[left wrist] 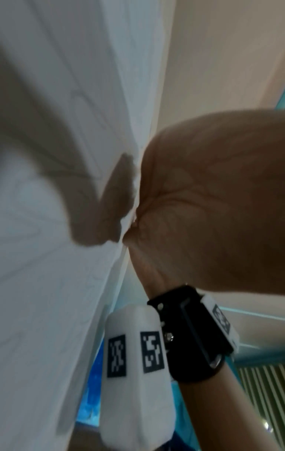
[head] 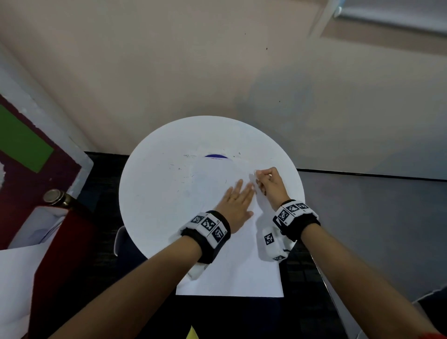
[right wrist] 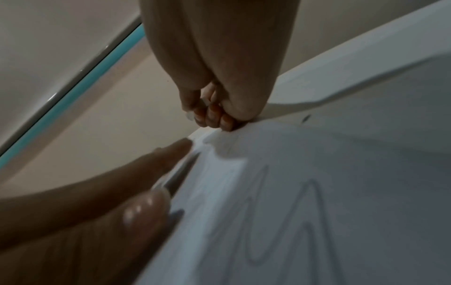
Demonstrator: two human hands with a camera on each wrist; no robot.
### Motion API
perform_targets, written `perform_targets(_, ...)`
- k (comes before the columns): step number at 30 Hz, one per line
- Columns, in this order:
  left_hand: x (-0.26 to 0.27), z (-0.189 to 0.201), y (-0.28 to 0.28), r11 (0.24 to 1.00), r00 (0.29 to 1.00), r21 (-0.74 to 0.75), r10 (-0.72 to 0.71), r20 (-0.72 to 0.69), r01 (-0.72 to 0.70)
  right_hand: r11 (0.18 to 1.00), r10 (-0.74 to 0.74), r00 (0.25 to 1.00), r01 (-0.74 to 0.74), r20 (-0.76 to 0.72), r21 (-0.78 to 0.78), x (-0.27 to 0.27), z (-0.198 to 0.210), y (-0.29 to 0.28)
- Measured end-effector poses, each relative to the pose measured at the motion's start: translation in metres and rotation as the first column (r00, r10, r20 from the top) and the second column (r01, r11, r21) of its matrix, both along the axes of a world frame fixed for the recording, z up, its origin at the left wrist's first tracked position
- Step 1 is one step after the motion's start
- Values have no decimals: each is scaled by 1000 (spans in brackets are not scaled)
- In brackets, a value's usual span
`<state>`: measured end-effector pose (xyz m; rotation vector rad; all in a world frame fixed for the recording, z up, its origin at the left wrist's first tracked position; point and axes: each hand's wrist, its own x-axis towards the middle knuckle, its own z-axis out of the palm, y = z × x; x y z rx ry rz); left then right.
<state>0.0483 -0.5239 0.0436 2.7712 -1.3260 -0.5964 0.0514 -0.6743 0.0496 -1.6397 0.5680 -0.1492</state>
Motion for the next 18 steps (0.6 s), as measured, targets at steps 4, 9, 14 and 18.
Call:
perform_targets(4, 26, 7, 18, 977, 977, 77, 202, -62, -197, 998, 63, 998, -63, -11, -12, -3, 0, -2)
perform_targets(9, 41, 25, 24, 756, 764, 134, 645, 15, -641, 991, 133, 991, -133, -4, 2, -2, 2, -4)
perform_targets(14, 35, 10, -1, 931, 926, 8, 364, -99, -365, 962, 264, 965, -263, 3, -71, -4, -2, -4)
perform_targets(18, 42, 1, 2, 916, 907, -35, 389, -164, -399, 918, 382, 924, -383, -35, -104, -1, -6, -5)
